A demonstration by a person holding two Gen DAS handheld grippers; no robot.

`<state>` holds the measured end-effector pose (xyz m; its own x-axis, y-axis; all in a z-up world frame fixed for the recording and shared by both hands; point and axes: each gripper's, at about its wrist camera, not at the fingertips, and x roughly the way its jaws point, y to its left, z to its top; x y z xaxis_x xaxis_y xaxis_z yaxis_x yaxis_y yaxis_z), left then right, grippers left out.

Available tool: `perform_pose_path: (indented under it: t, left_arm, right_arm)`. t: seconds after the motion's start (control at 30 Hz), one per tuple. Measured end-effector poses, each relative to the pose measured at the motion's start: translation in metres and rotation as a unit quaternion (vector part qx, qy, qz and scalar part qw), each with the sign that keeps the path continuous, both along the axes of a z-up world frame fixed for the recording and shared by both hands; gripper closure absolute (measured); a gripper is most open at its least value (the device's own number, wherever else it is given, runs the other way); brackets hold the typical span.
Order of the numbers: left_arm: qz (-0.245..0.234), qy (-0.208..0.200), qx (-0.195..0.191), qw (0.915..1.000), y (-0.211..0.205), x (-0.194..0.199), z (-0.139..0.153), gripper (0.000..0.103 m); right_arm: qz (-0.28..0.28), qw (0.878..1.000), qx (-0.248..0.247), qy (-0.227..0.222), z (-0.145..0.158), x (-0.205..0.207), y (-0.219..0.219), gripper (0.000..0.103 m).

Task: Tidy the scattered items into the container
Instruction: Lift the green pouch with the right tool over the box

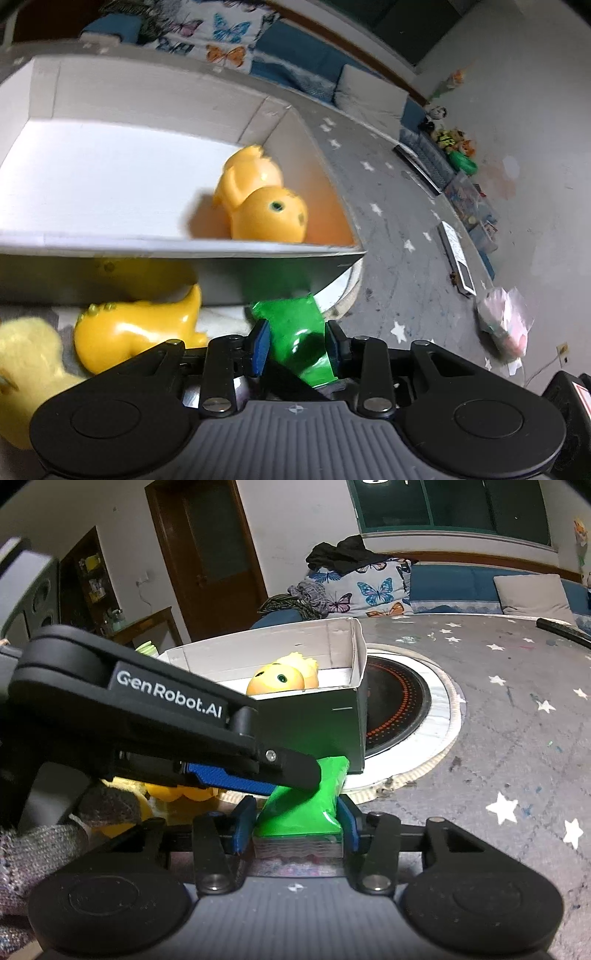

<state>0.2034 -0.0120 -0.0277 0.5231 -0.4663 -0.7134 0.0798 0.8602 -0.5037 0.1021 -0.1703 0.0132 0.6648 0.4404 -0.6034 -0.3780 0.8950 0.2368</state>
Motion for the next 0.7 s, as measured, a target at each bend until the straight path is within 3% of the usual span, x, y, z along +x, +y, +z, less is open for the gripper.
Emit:
perform_pose_path:
  t: [0.2,0.4,0.7]
  left_arm:
    - [0.006,0.003,-0.009,0.9999,-0.001,-0.001,0.002,0.064]
    - [-0.012,-0.007,0.032,0.9994,-0.016,0.002,0.004,0.06]
    - [-0.008,0.002,0.036,0.9993,-0.019,0.002,0.001,0.06]
  right_arm:
    - [0.0,1.0,0.011,0.004,-0.001,0.001,-0.003,0.056]
    - [0.002,1.0,0.009,0.0,-0.001,0.001,-0.003,0.056]
    - [0.004,1.0,0.008,-0.003,-0.001,-0.002,-0.003,0.057]
